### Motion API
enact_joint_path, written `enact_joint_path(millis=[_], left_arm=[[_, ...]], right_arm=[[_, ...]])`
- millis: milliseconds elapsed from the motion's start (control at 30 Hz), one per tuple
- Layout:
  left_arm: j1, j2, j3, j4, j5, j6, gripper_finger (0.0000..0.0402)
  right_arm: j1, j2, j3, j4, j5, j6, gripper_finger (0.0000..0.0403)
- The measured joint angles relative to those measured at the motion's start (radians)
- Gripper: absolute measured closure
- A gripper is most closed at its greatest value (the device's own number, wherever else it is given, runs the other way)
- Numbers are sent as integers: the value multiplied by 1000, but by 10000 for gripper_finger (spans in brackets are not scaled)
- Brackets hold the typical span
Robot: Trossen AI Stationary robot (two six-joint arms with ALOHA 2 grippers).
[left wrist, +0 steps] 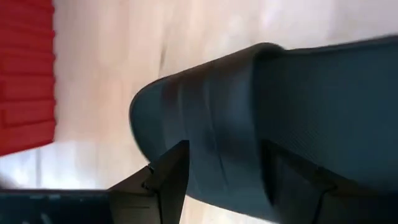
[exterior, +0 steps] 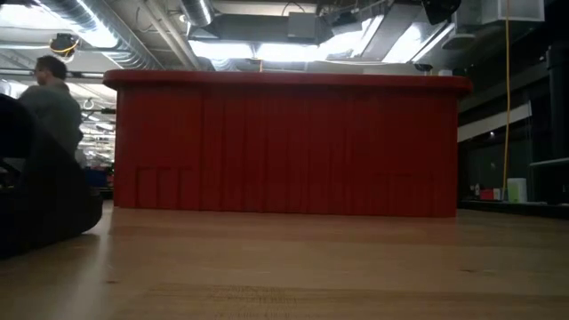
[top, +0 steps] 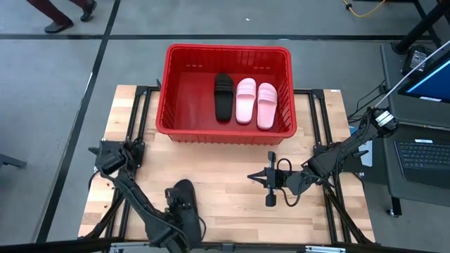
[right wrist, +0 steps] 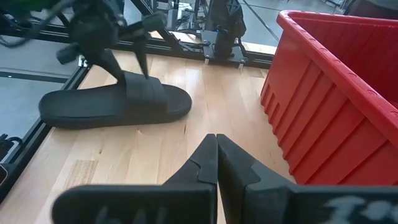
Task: Pick and place slides into bin
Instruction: Put the black slide into the red container
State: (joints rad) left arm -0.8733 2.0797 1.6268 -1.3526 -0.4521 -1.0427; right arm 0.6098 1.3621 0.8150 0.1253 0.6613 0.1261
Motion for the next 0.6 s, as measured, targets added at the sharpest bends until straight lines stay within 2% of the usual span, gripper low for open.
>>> enact_joint_path(millis=[100,367,500,600], left_arm=[[13,10,0,-53,0,-43,212],[27,11,0,-59,-1,-70,224],[26,11,0,-57,-1,-70,260],[26,11,0,-59,-1,-70,310]], right_arm=[[0,0,0,0,0,0,398],[0,0,0,1,0,1,398],[0,0,0,1,0,0,398],[0,0,0,1,0,0,398]])
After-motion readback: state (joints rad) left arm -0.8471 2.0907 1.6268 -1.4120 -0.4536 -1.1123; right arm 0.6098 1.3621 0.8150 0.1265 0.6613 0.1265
